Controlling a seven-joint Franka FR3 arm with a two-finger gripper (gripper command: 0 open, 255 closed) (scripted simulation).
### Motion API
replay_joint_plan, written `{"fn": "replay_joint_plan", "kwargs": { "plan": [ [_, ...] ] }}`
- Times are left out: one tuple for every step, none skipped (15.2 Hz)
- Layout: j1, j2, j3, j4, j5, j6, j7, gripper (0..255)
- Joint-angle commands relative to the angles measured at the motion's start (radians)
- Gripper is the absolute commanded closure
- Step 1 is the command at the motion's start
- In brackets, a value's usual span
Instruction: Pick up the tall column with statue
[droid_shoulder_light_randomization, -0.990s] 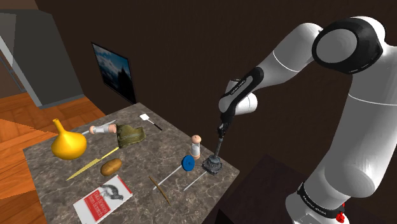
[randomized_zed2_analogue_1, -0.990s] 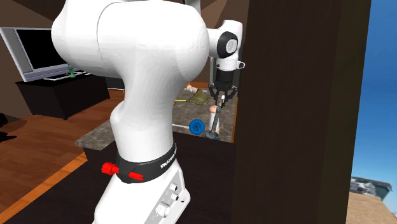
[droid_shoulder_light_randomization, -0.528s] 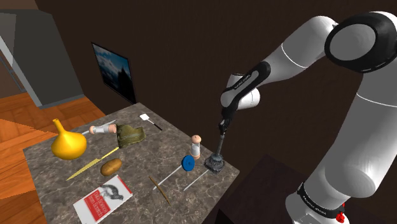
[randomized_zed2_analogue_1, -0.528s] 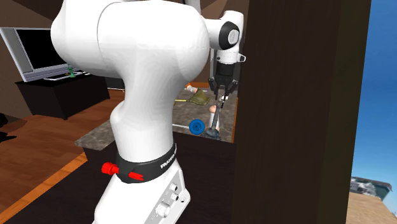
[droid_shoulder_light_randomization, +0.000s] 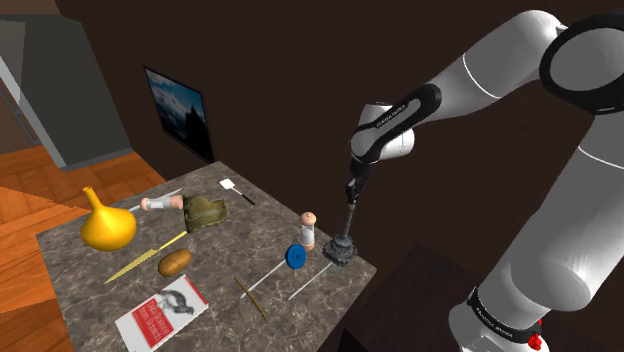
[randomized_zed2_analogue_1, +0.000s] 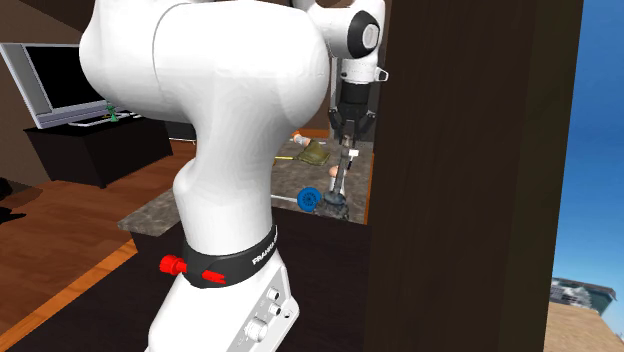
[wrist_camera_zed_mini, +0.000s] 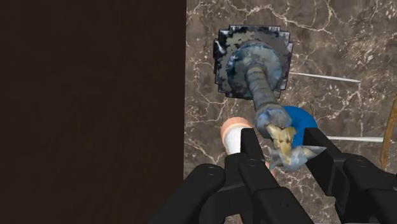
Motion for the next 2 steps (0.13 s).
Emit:
{"fn": "replay_joint_plan", "kwargs": {
  "plan": [
    [-0.001,-0.013,-0.003,0.009,-0.006,-0.016,0.008,255],
    [-0.001,-0.013,-0.003,0.009,-0.006,-0.016,0.008,255]
  ]
}}
